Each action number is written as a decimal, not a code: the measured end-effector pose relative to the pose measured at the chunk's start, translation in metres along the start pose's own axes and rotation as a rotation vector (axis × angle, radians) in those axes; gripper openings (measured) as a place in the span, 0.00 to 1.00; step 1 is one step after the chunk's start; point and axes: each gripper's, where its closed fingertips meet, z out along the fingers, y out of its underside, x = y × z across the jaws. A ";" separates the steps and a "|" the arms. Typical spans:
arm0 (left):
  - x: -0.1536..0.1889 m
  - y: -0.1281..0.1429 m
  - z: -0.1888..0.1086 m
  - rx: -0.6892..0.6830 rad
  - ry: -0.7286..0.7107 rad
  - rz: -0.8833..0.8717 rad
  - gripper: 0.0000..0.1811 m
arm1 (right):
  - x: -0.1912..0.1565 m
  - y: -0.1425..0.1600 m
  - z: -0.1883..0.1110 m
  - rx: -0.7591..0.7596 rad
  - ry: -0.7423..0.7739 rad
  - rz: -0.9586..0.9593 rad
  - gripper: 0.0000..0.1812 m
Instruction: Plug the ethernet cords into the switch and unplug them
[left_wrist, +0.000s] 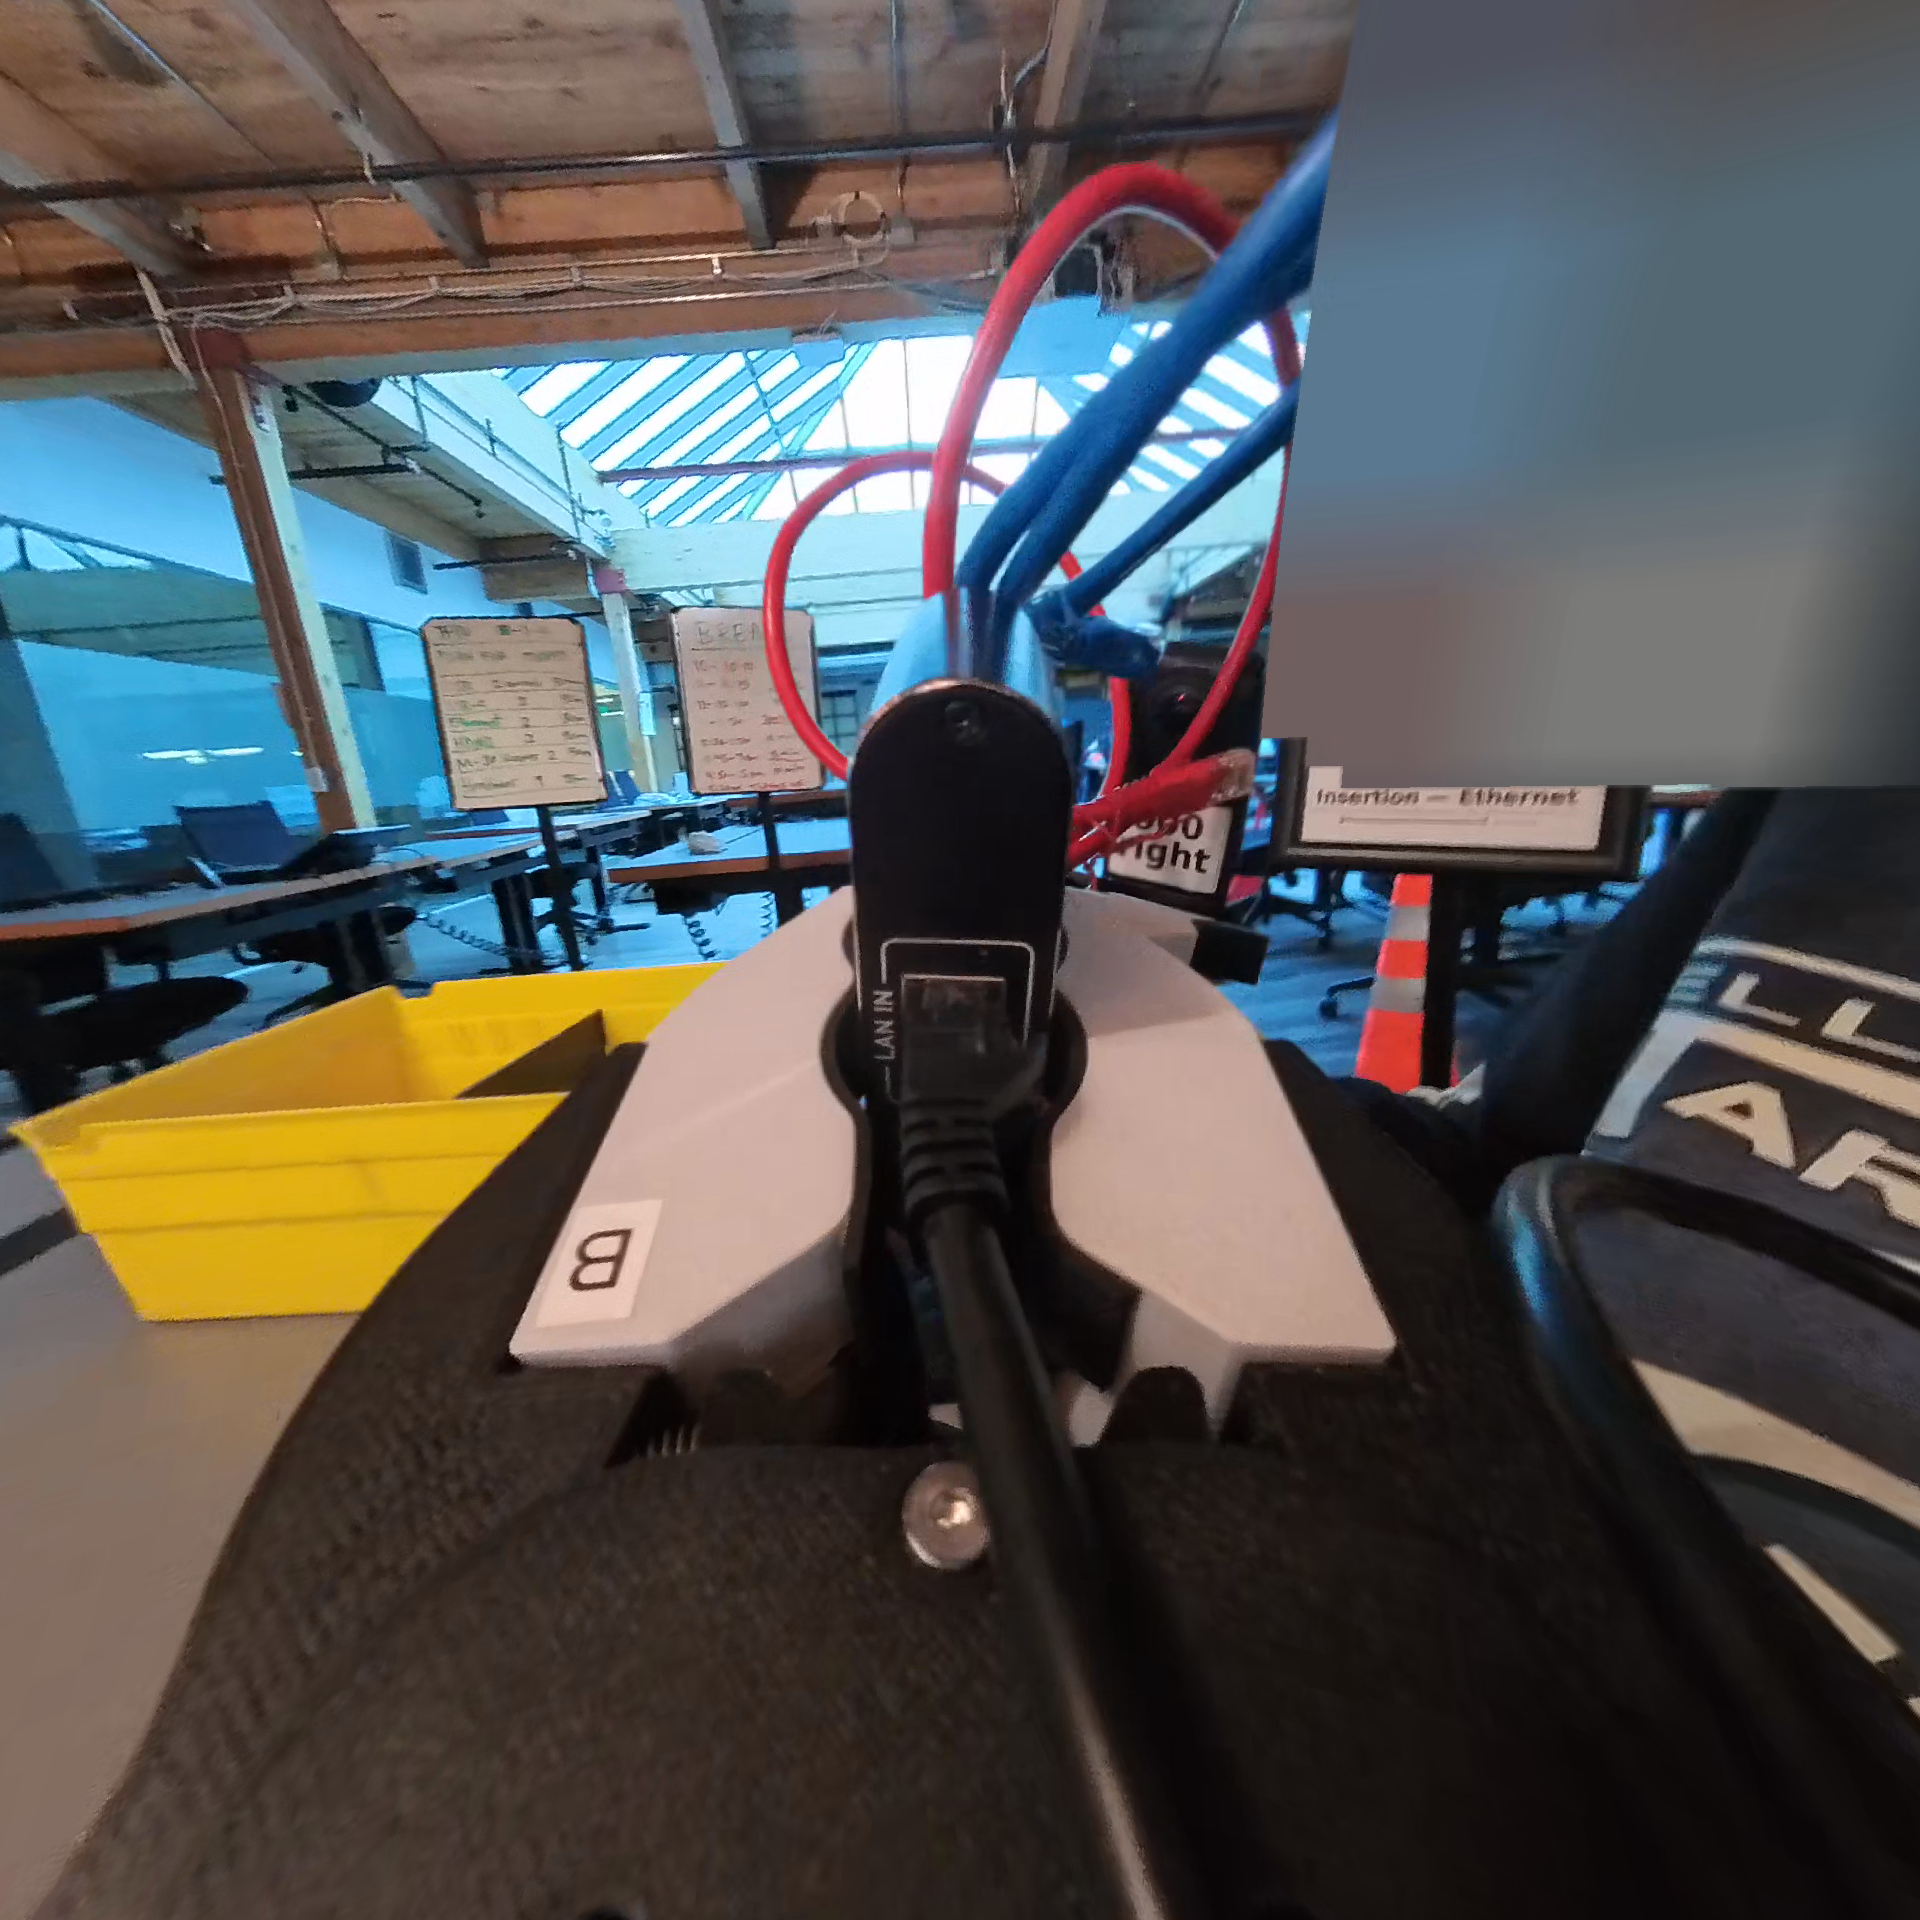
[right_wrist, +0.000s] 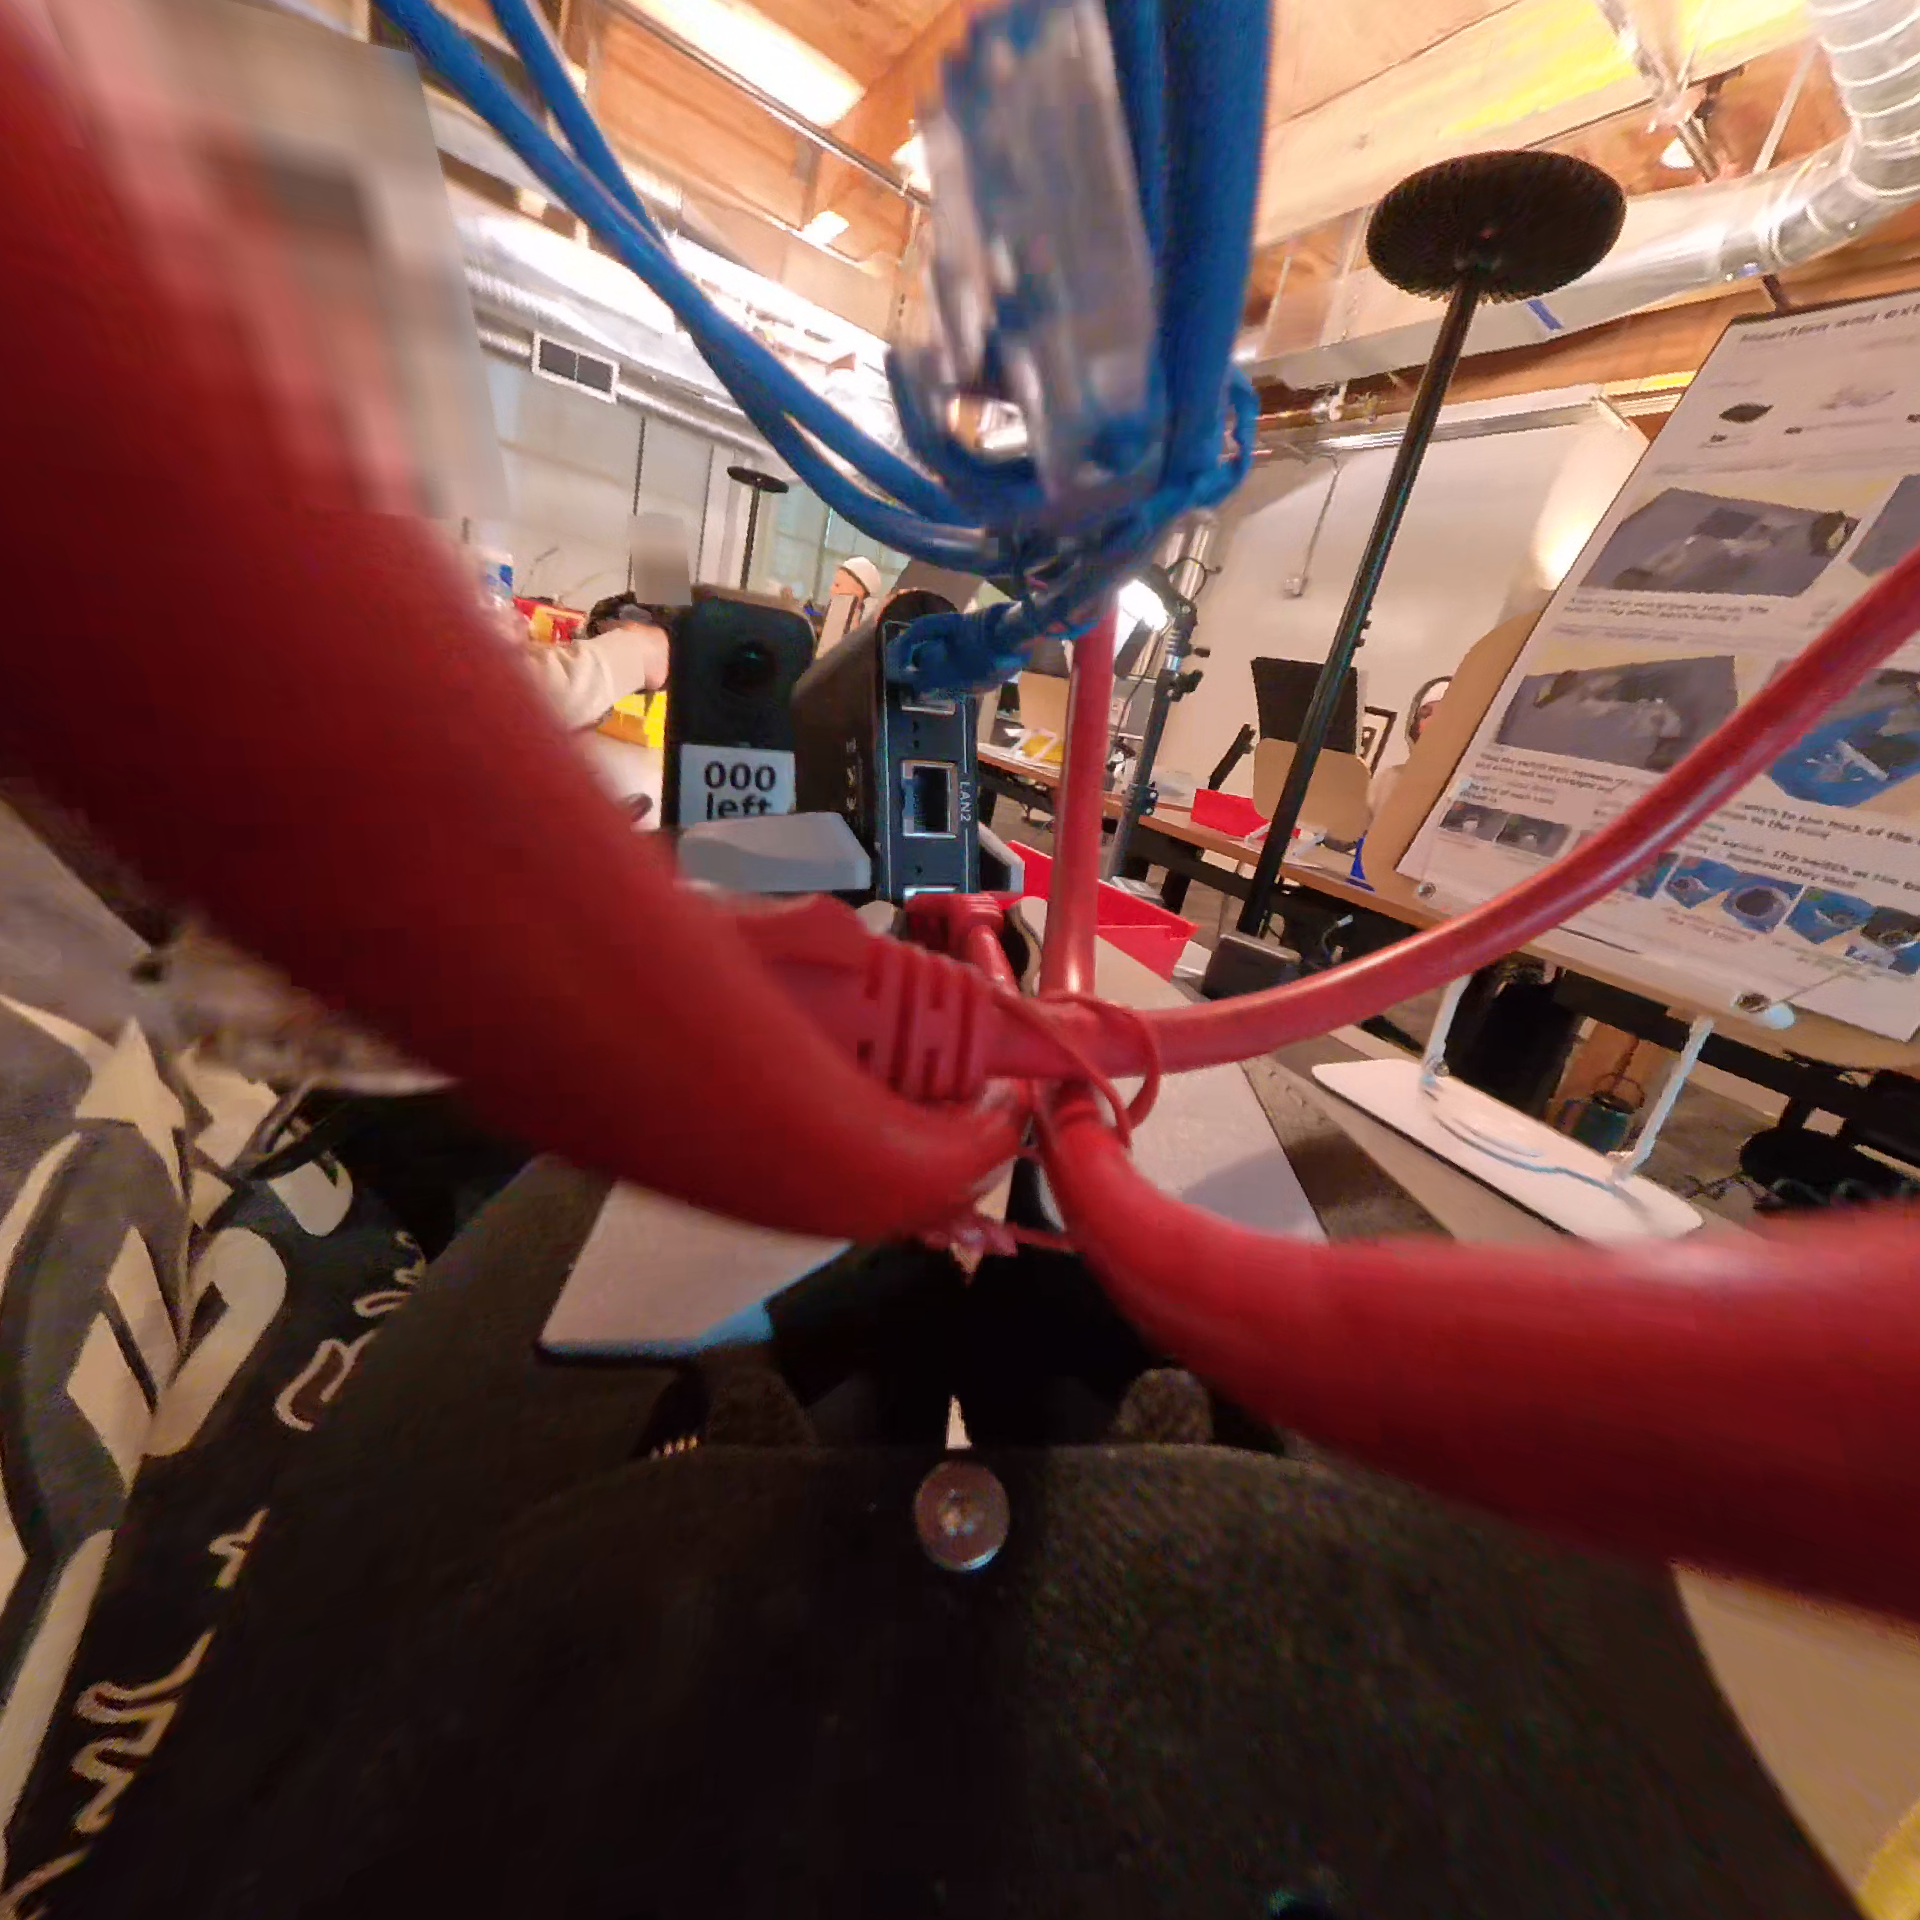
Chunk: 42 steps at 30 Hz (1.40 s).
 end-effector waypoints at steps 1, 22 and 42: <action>-0.001 0.000 0.000 0.010 0.000 -0.032 0.15 | 0.001 -0.001 0.000 0.003 0.003 0.018 0.49; -0.011 0.007 0.000 0.040 0.014 -0.219 0.15 | 0.011 0.001 0.001 0.115 0.008 0.186 0.07; 0.009 0.010 -0.001 0.023 0.167 -0.242 0.15 | -0.010 0.011 0.000 -0.057 -0.178 0.235 0.19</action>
